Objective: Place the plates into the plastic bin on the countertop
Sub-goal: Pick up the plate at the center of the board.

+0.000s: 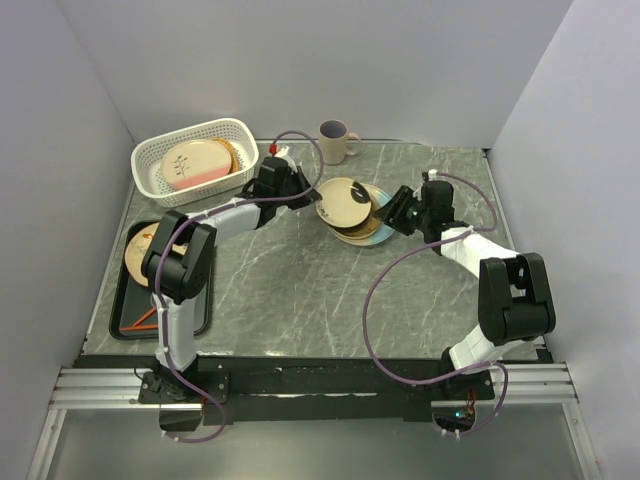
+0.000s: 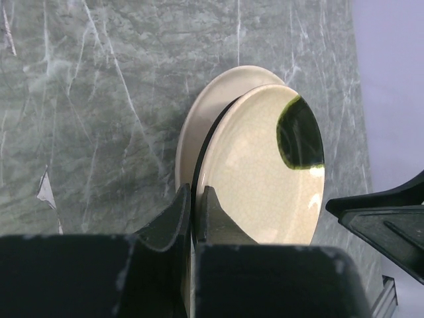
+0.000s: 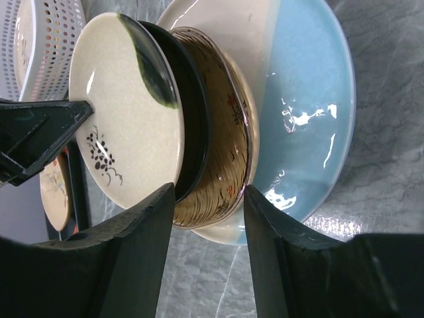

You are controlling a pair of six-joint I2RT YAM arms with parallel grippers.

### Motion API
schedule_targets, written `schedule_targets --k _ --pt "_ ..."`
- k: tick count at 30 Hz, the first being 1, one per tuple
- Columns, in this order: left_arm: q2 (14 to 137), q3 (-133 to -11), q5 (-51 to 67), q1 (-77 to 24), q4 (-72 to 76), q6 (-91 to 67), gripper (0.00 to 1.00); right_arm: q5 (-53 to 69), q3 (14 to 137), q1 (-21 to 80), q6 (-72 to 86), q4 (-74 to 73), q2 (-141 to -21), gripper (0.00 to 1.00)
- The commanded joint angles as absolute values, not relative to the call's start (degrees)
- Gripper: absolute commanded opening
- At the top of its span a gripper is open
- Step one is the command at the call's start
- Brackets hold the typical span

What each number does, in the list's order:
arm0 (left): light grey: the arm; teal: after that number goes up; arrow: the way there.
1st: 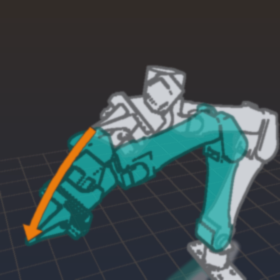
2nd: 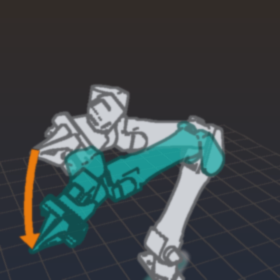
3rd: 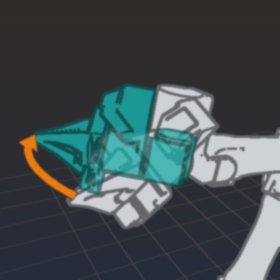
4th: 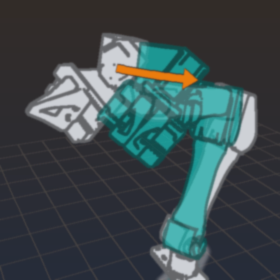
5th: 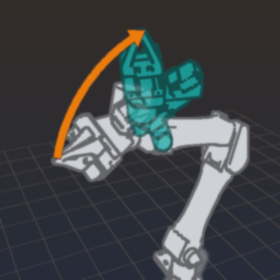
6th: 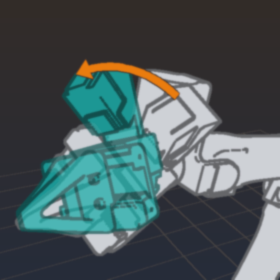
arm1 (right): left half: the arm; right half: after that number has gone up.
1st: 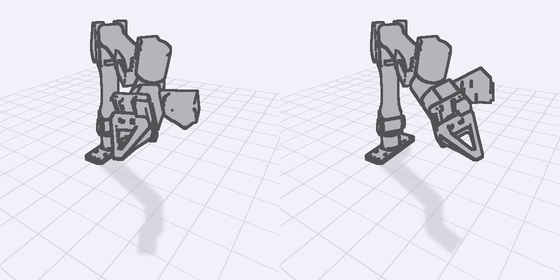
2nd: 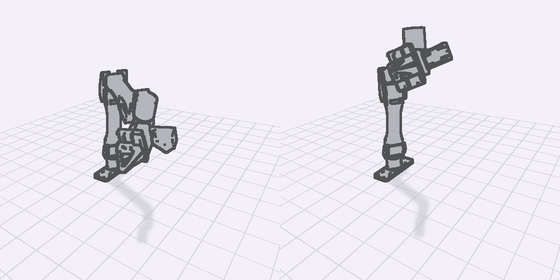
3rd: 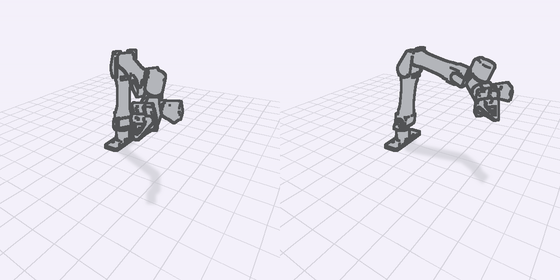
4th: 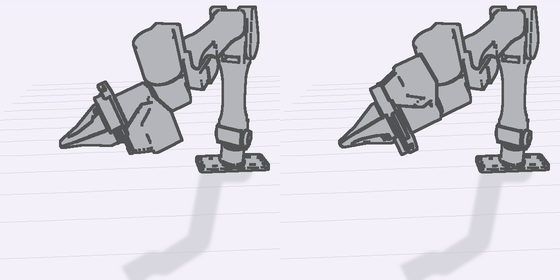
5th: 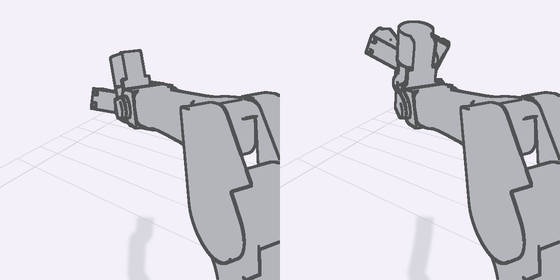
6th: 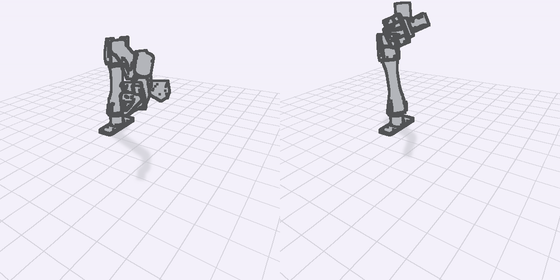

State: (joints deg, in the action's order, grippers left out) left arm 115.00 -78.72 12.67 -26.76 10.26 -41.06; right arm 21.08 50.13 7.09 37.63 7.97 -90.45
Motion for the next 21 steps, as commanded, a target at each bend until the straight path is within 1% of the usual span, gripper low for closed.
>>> schedule_targets --k 1,8,21 --pt "111.0 -79.0 17.0 -26.5 16.5 -43.6 0.01 21.7 49.6 6.8 37.3 10.5 -87.5 0.54" --pt "111.9 -79.3 20.0 -26.0 18.7 -45.6 0.01 21.8 49.5 6.8 37.2 10.5 -87.0 0.56" --pt "112.1 -78.4 19.2 -25.9 18.2 -45.2 0.01 24.2 46.6 6.1 39.6 15.8 -84.8 0.55"
